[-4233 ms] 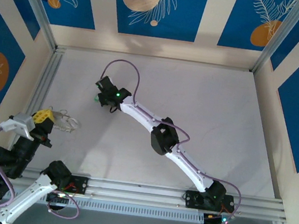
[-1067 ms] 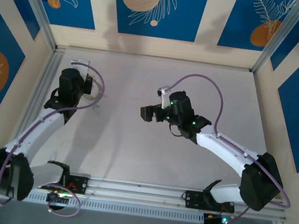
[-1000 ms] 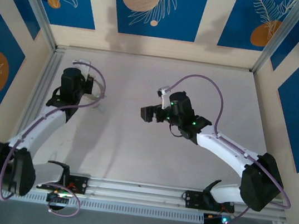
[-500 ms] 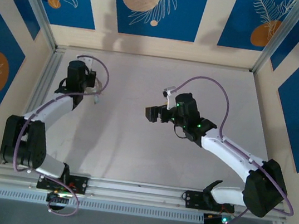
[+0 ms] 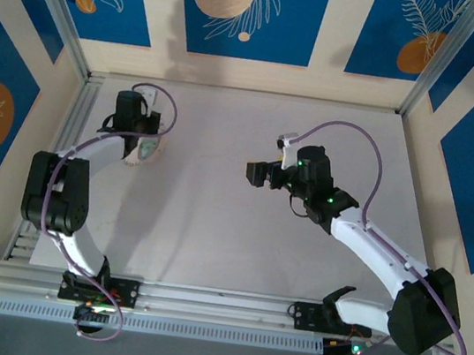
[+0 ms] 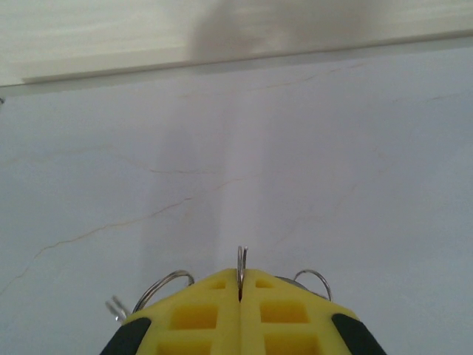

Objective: Put the keys on the keyring

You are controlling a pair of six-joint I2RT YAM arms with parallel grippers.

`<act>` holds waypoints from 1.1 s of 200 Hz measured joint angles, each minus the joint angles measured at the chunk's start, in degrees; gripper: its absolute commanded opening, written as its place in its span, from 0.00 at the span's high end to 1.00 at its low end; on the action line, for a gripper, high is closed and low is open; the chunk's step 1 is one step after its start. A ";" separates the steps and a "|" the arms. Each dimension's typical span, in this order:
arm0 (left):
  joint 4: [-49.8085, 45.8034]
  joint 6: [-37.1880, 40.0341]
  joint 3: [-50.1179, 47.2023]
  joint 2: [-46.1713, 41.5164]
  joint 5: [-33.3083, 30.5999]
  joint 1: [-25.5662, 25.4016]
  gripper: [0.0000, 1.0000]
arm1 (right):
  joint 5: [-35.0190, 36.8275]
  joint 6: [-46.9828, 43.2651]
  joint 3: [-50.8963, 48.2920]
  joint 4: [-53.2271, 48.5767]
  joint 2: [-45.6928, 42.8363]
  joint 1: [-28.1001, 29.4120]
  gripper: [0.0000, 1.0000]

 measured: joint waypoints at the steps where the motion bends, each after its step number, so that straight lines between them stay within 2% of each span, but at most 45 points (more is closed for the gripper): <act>1: -0.17 -0.02 0.31 0.28 -0.04 0.04 1.00 | -0.02 0.00 -0.02 0.00 -0.02 -0.02 0.01; 74: -12.04 0.24 16.72 15.74 0.15 2.69 1.00 | -0.52 -0.26 -1.27 -0.39 -0.22 -1.20 0.01; 115: -21.88 0.17 27.32 24.83 1.27 2.93 1.00 | -0.55 -0.90 -1.27 -1.66 -4.13 -3.28 0.01; 140: -27.06 -0.24 30.64 26.43 1.70 2.93 1.00 | -0.74 -1.18 -1.27 -1.92 -7.23 -4.92 0.01; 169: -29.62 -1.77 30.25 26.43 3.13 2.82 1.00 | -1.16 -1.95 -1.27 -3.17 -10.60 -6.99 0.01; 220: -34.45 -4.92 29.68 25.66 9.44 1.84 1.00 | -1.99 -2.40 -1.25 -5.46 -16.11 -9.57 0.01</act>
